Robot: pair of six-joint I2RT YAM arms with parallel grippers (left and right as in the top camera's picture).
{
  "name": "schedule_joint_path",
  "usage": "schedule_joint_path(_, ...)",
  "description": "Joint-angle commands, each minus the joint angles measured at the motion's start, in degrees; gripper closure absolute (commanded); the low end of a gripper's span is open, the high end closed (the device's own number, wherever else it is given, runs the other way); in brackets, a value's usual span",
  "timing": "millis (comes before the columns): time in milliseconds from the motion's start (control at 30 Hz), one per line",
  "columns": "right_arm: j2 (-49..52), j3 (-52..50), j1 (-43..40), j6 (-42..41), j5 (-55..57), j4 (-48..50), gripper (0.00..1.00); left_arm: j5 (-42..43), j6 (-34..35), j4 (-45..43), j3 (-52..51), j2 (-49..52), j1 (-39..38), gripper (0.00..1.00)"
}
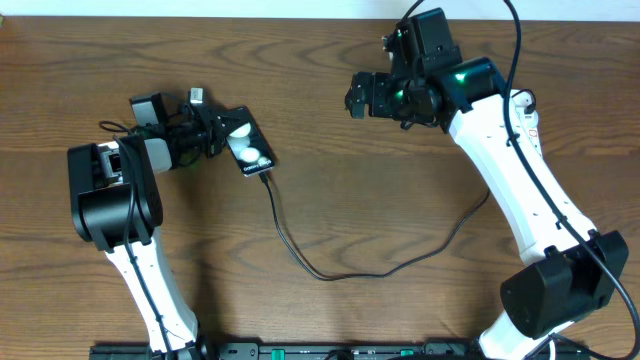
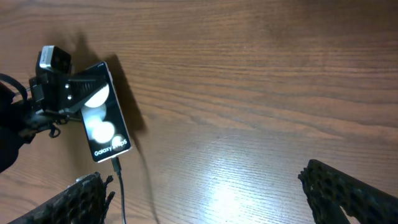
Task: Plug charger to phone and switch on socket
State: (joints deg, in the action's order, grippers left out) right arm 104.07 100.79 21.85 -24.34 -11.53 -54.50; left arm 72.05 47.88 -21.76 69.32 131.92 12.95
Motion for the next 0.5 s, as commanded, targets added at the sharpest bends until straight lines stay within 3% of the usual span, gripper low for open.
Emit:
schedule_joint_path(0,-1.66,1.09,0.48,-0.07,0.66,-0.15,0.02,-2.84,-1.62,0.63,-0.24,-0.09,-0.17,0.92)
schedule_joint_path(467,-1.66,1.09,0.76,-0.07,0.66,-0.15,0.01,-14.38,-9.31,13.92,-0.22,-0.09,-0.17,0.93)
